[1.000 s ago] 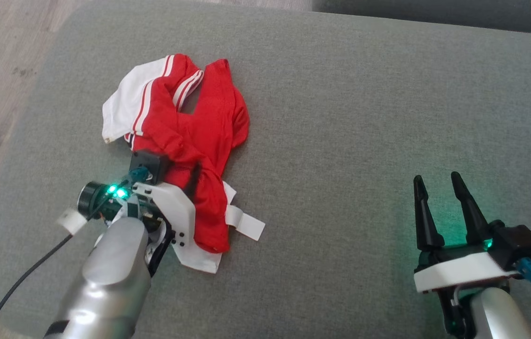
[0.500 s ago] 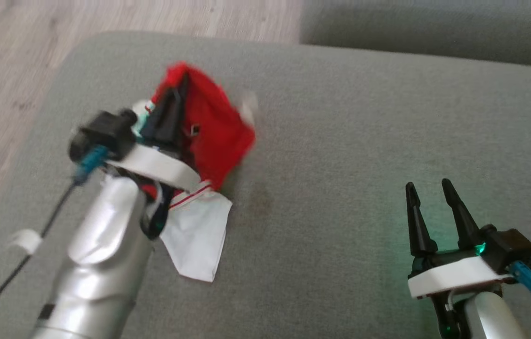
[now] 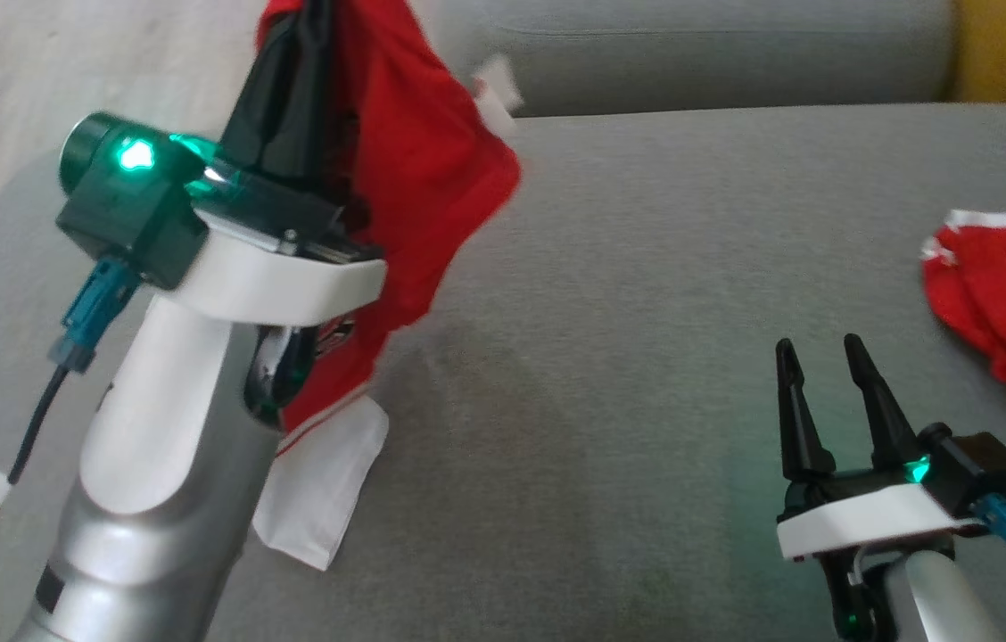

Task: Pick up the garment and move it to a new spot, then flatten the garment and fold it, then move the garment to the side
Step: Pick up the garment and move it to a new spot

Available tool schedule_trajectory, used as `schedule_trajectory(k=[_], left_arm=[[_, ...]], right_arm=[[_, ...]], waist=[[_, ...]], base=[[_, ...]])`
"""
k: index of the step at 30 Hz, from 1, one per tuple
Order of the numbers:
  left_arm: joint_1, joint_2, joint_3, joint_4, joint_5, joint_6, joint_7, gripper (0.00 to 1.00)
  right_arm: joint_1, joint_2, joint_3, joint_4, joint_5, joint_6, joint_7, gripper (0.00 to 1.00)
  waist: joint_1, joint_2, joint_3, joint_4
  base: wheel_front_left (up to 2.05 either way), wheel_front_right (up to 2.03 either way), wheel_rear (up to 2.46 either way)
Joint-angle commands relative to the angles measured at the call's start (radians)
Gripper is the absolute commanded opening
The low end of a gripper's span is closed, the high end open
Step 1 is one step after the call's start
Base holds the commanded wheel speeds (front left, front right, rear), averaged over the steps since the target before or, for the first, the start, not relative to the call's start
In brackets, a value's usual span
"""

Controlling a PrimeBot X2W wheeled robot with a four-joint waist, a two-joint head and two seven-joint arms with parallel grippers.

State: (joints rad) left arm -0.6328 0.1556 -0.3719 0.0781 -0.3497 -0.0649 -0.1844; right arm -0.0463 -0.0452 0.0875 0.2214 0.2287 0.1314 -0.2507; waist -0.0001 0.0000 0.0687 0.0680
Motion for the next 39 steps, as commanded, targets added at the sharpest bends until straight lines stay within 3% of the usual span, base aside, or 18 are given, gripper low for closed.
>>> schedule_trajectory(k=[1, 8, 14, 27, 34, 35, 36, 37, 39], left_arm=[[-0.085, 0.022, 0.023, -0.058, 0.014, 0.001, 0.012, 0.0], [-0.169, 0.012, 0.006, -0.138, 0.017, 0.006, 0.081, 0.0], [-0.245, 0.033, -0.005, -0.095, 0.035, -0.007, 0.116, 0.0], [-0.507, 0.141, -0.04, 0.348, 0.111, -0.045, 0.156, 0.0], [-0.644, 0.179, -0.065, 0.606, 0.169, -0.044, 0.149, 0.0], [-0.657, 0.18, -0.068, 0.639, 0.174, -0.043, 0.149, 0.2], [-0.669, 0.18, -0.069, 0.668, 0.178, -0.035, 0.146, 0.89], [-0.68, 0.18, -0.07, 0.696, 0.184, -0.026, 0.14, 1.0], [-0.697, 0.181, -0.072, 0.75, 0.192, -0.007, 0.126, 1.0]], right_arm=[[-0.022, -0.005, 0.017, -0.038, 0.007, -0.001, -0.011, 1.0], [-0.035, -0.005, 0.009, -0.049, 0.014, -0.001, -0.011, 1.0], [-0.058, -0.005, 0.024, -0.06, 0.027, -0.001, -0.011, 1.0], [-0.144, -0.005, 0.134, -0.1, 0.11, -0.001, -0.011, 1.0], [-0.163, -0.005, 0.199, -0.125, 0.156, -0.001, -0.011, 1.0], [-0.164, -0.005, 0.203, -0.128, 0.16, -0.001, -0.011, 1.0], [-0.164, -0.005, 0.208, -0.13, 0.163, -0.001, -0.011, 1.0], [-0.164, -0.005, 0.211, -0.131, 0.165, -0.001, -0.011, 1.0], [-0.166, -0.005, 0.216, -0.131, 0.165, -0.001, -0.011, 1.0]], waist=[[0.0001, 0.0, -0.003, -0.042], [0.0001, 0.0, 0.022, -0.13], [0.0001, 0.0, 0.077, -0.197], [0.0001, 0.0, 0.265, -0.414], [0.0001, 0.0, 0.324, -0.492], [0.0001, 0.0, 0.328, -0.497], [0.0001, 0.0, 0.334, -0.501], [0.0001, 0.0, 0.337, -0.503], [0.0001, 0.0, 0.342, -0.505]], base=[[0.0, 0.0, 0.0], [0.0, 0.0, 0.0], [0.0, 0.0, 0.0], [0.0, 0.0, 0.0], [0.0, 0.0, 0.0], [0.0, 0.0, 0.0], [0.0, 0.0, 0.0], [0.0, 0.0, 0.0], [0.0, 0.0, 0.0]])
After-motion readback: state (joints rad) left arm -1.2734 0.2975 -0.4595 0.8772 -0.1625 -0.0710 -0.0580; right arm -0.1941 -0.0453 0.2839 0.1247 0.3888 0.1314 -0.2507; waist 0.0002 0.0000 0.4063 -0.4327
